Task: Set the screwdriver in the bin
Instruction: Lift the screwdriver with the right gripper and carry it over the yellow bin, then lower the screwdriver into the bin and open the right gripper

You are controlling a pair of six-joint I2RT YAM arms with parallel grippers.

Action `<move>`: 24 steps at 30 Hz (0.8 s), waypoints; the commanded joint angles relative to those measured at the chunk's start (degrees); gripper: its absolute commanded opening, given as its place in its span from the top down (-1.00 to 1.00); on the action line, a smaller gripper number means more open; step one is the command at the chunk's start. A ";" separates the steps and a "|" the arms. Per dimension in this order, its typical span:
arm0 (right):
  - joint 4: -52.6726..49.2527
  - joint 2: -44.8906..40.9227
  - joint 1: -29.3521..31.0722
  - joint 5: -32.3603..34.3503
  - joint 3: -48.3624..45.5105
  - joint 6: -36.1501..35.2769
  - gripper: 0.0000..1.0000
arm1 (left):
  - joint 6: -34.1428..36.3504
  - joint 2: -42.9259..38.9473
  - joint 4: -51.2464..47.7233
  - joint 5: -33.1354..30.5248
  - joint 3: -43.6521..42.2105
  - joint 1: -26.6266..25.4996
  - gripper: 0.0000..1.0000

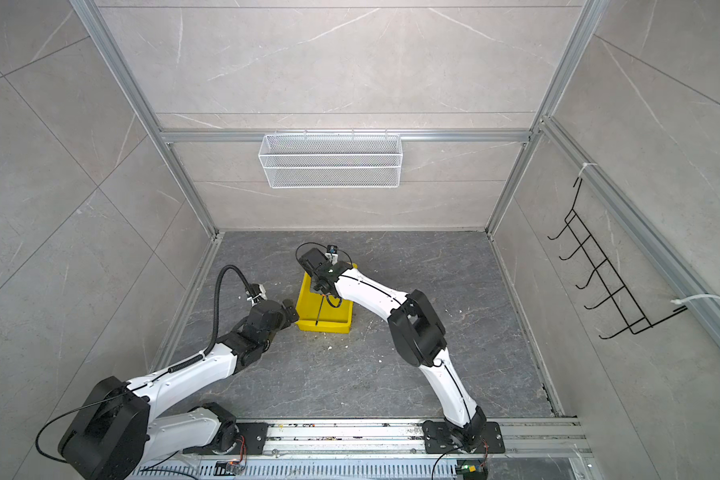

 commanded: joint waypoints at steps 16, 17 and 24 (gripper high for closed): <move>-25.66 22.20 -2.43 -5.46 39.35 -3.27 0.31 | 0.01 1.59 0.13 0.78 3.44 0.46 -0.99; -25.44 21.76 -2.62 -6.02 39.01 -3.40 0.23 | 0.13 1.81 0.13 0.85 3.50 0.52 -0.99; -26.18 18.07 -4.30 -10.59 40.63 -5.69 -0.24 | 0.49 2.29 -0.34 0.97 4.17 0.51 -0.99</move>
